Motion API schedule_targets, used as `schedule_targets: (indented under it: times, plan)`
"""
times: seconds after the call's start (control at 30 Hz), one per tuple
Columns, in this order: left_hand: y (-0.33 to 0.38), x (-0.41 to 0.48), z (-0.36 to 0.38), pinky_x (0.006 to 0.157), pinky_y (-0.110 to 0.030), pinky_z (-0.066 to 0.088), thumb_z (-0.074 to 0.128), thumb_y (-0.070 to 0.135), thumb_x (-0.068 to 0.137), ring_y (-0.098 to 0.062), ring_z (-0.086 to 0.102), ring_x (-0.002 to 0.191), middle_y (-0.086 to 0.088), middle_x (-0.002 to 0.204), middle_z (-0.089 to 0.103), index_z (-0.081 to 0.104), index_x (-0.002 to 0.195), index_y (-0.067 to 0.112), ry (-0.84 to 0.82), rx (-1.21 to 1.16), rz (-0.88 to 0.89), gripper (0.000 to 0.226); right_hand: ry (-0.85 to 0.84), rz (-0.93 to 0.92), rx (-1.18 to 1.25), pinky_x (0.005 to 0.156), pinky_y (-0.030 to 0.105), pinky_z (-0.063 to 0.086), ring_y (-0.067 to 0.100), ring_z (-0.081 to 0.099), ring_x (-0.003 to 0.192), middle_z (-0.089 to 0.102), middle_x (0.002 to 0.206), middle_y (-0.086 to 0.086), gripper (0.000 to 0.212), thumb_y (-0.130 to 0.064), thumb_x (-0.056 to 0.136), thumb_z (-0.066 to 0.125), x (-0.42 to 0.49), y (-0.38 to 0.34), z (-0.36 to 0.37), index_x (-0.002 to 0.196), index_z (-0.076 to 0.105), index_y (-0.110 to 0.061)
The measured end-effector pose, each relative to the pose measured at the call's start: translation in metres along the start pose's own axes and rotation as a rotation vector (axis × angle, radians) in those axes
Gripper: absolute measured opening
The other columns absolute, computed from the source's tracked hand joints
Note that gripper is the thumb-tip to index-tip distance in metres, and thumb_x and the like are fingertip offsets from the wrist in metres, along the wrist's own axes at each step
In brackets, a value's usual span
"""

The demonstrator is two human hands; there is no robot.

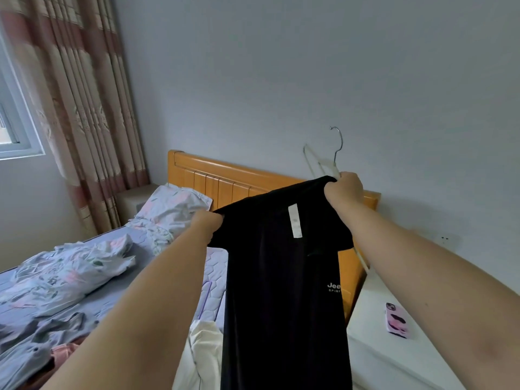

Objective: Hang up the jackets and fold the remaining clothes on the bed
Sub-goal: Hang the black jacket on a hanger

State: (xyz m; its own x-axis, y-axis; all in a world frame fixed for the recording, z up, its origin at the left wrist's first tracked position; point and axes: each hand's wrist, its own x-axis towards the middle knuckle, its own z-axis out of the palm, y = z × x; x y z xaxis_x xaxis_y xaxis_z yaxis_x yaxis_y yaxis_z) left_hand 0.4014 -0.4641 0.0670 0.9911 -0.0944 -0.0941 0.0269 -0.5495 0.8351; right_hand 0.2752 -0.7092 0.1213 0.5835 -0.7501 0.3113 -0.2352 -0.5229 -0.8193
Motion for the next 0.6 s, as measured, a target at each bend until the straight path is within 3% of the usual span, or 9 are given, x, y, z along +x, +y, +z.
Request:
schedule_targets:
  times: [0.07, 0.17, 0.27, 0.33, 0.43, 0.5, 0.6]
  plan:
    - [0.007, -0.005, 0.01, 0.075, -0.032, 0.056, 0.06, 0.028, 0.094, -0.028, 0.064, 0.093, -0.013, 0.106, 0.064, 0.054, 0.12, 0.002, -0.132, -0.257, -0.063, 0.038, -0.032, 0.002, -0.053, 0.047, 0.025, 0.027, 0.022, 0.044, 0.064, 0.042, 0.066, 0.001, 0.023, 0.001, 0.085, 0.045, 0.007, 0.01, -0.004, 0.068, 0.039, -0.013]
    - [0.026, -0.016, 0.014, 0.044, -0.024, 0.051, 0.061, 0.022, 0.094, -0.018, 0.06, 0.07, -0.007, 0.083, 0.061, 0.054, 0.09, 0.006, -0.276, -0.425, -0.106, 0.018, -0.143, 0.031, -0.136, 0.05, 0.027, 0.03, 0.026, 0.048, 0.075, 0.045, 0.074, 0.003, 0.011, -0.008, 0.084, 0.053, 0.01, 0.018, -0.009, 0.078, 0.044, -0.009]
    - [0.048, -0.008, 0.016, 0.047, -0.023, 0.049, 0.061, 0.02, 0.094, -0.016, 0.057, 0.068, -0.01, 0.087, 0.06, 0.055, 0.084, 0.007, -0.171, -0.416, -0.024, 0.017, -0.233, 0.026, -0.086, 0.066, 0.029, 0.038, 0.023, 0.051, 0.086, 0.052, 0.097, 0.006, 0.041, -0.026, 0.087, 0.058, 0.01, 0.023, -0.007, 0.119, 0.045, -0.004]
    - [0.059, -0.002, 0.019, 0.053, -0.019, 0.041, 0.06, 0.02, 0.093, -0.011, 0.047, 0.063, -0.004, 0.076, 0.051, 0.047, 0.073, 0.013, -0.069, -0.316, 0.079, 0.025, -0.215, -0.081, -0.066, 0.064, 0.029, 0.038, 0.019, 0.051, 0.081, 0.056, 0.1, 0.007, 0.031, -0.02, 0.095, 0.047, 0.009, 0.023, 0.0, 0.122, 0.048, -0.005]
    - [0.061, 0.005, 0.028, 0.056, -0.02, 0.039, 0.059, 0.023, 0.093, -0.014, 0.047, 0.064, 0.002, 0.069, 0.045, 0.044, 0.067, 0.017, -0.006, -0.113, 0.185, 0.03, -0.111, -0.238, -0.016, 0.07, 0.027, 0.04, 0.023, 0.056, 0.09, 0.06, 0.103, 0.008, 0.026, -0.014, 0.098, 0.042, -0.001, 0.02, 0.008, 0.117, 0.058, -0.004]
    - [0.054, 0.007, 0.035, 0.063, -0.026, 0.045, 0.057, 0.027, 0.094, -0.017, 0.051, 0.067, -0.001, 0.069, 0.05, 0.049, 0.07, 0.014, 0.01, 0.039, 0.209, 0.029, -0.095, -0.251, 0.081, 0.059, 0.027, 0.035, 0.021, 0.052, 0.073, 0.056, 0.08, 0.009, 0.023, -0.015, 0.096, 0.045, -0.005, 0.018, 0.011, 0.096, 0.063, 0.0]
    - [0.04, 0.014, 0.038, 0.076, -0.034, 0.05, 0.054, 0.029, 0.096, -0.022, 0.054, 0.074, -0.003, 0.068, 0.051, 0.053, 0.074, 0.01, 0.064, 0.023, 0.182, 0.029, -0.087, -0.231, 0.133, 0.052, 0.028, 0.027, 0.017, 0.037, 0.053, 0.041, 0.058, 0.007, 0.045, -0.033, 0.096, 0.046, -0.01, 0.027, 0.016, 0.065, 0.053, -0.002]
